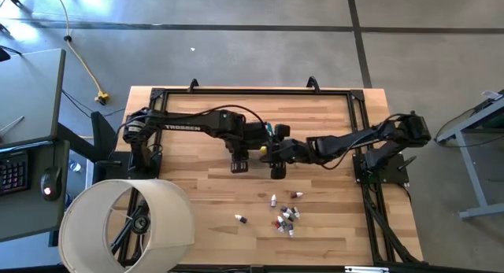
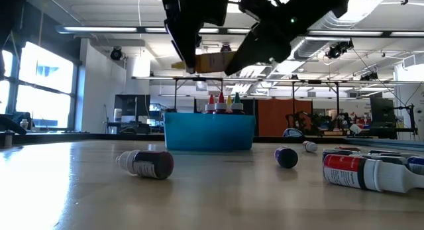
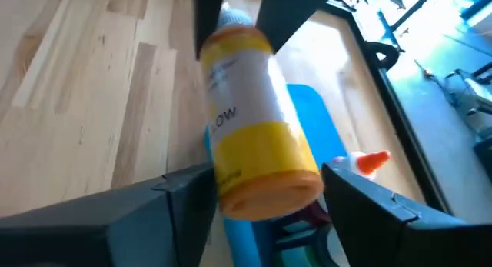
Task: Pick & Place food coloring
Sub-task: Adjust the big yellow food coloring bottle in the bin
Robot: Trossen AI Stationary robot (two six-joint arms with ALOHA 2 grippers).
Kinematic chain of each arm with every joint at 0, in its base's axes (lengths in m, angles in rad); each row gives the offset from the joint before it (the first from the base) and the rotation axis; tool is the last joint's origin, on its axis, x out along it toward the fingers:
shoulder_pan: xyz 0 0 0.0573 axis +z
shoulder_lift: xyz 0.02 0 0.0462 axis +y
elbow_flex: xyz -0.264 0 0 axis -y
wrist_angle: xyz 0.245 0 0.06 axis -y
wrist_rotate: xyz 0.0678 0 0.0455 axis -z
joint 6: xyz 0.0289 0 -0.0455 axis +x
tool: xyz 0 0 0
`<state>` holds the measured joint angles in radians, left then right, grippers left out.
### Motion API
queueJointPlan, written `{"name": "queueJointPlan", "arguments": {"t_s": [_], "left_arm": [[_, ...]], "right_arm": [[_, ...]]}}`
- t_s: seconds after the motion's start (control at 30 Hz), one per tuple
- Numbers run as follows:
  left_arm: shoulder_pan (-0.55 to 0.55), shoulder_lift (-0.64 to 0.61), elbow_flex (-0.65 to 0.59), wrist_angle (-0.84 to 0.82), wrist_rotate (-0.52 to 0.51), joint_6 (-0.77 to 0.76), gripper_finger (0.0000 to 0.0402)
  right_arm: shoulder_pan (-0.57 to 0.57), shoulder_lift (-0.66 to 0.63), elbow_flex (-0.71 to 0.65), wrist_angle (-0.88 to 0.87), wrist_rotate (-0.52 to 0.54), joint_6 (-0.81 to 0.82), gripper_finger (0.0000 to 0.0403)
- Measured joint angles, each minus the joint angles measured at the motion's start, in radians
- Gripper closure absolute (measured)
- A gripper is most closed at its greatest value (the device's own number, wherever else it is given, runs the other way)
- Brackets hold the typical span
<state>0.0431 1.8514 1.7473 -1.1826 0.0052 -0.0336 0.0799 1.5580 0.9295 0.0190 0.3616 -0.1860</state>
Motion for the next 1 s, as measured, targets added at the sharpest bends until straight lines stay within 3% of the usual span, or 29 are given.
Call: {"name": "queueJointPlan", "arguments": {"t_s": [0.23, 0.77, 1.0], "left_arm": [[0.0, -0.034, -0.001, 0.048, 0.017, 0.002, 0.0307], [0.0, -0.04, -0.004, 0.057, 0.025, 0.002, 0.0307], [-0.001, -0.039, -0.005, 0.048, 0.039, 0.002, 0.0307]], "right_arm": [[0.019, -0.034, 0.002, 0.019, 0.006, 0.028, 0.0161], [0.021, -0.034, 0.002, 0.078, -0.061, 0.026, 0.0161], [0.02, -0.034, 0.002, 0.085, -0.137, 0.028, 0.0195]]}}
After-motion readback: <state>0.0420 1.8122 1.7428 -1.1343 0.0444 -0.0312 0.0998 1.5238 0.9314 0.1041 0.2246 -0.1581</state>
